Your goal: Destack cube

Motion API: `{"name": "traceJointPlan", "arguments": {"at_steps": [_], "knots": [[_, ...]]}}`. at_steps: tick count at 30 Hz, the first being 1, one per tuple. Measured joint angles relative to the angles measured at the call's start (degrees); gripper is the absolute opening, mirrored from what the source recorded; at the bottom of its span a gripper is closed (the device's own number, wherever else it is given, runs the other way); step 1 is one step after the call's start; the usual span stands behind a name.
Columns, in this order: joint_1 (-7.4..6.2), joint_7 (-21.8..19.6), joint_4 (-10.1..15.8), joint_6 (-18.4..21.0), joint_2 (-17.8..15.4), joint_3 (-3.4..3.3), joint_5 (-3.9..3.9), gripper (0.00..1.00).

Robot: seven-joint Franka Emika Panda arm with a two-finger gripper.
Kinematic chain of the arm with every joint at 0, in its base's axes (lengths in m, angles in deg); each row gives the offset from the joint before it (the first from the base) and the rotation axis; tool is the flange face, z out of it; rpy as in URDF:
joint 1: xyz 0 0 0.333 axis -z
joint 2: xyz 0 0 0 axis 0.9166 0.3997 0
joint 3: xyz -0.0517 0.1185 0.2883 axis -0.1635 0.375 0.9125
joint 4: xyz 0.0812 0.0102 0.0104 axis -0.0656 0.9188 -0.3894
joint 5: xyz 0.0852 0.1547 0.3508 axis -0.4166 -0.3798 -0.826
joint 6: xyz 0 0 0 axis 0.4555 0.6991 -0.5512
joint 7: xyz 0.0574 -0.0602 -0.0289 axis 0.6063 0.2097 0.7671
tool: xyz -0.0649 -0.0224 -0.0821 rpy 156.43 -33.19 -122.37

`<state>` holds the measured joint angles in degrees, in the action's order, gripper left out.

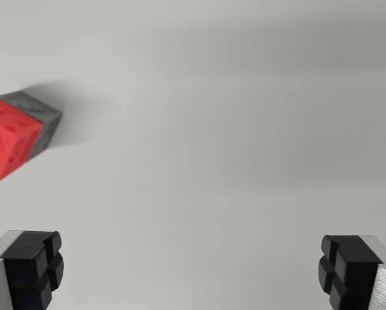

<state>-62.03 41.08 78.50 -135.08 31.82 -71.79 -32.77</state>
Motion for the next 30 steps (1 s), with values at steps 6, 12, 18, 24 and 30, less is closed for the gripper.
{"name": "traceJointPlan", "arguments": {"at_steps": [6,12,18,24,30], "knots": [[0.0,0.0,0.0,0.0,0.0,0.0,0.0,1.0],[0.0,0.0,0.0,0.0,0.0,0.0,0.0,1.0],[-0.11,-0.38,0.03,0.0,0.0,0.01,0.0,1.0],[-0.47,-1.43,0.3,-0.28,0.12,0.09,0.0,1.0],[-0.9,-3.0,0.83,-0.94,0.3,0.28,0.0,1.0]]}}
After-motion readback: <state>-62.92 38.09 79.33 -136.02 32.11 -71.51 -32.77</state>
